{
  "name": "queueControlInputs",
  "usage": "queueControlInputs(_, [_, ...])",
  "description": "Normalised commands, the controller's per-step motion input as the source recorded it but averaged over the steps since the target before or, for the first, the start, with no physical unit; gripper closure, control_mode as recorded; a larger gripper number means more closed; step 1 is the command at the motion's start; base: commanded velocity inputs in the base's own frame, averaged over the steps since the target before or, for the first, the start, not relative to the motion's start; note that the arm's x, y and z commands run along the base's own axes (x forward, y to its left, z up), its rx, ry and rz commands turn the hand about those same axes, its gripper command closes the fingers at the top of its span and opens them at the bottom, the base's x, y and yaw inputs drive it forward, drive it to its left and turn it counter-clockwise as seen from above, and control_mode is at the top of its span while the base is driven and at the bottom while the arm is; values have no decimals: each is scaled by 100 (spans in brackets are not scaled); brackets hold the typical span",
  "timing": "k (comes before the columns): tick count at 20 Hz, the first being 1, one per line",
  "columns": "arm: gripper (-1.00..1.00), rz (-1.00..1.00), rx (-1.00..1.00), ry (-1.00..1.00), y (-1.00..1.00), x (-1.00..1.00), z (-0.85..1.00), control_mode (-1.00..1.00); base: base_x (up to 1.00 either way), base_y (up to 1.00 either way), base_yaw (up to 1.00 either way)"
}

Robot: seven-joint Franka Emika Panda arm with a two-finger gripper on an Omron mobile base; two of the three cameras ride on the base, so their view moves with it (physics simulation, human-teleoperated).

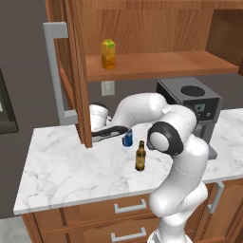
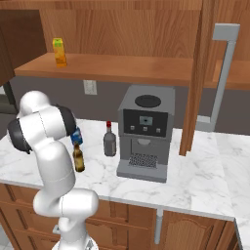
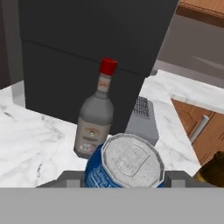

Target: Sort all alcoholic drinks to one cabinet, and non-alcoholic drinks to the other.

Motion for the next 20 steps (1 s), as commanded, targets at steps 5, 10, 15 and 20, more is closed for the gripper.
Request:
queueControlInputs(5, [100, 0, 0, 0, 0, 0, 28, -100, 0, 0, 0])
queueControlInputs(10, [100, 0, 0, 0, 0, 0, 18, -100, 0, 0, 0])
queueControlInputs(15, [100, 6, 0, 0, 0, 0, 17, -100, 0, 0, 0])
queueControlInputs(20, [100, 14, 0, 0, 0, 0, 20, -100, 0, 0, 0])
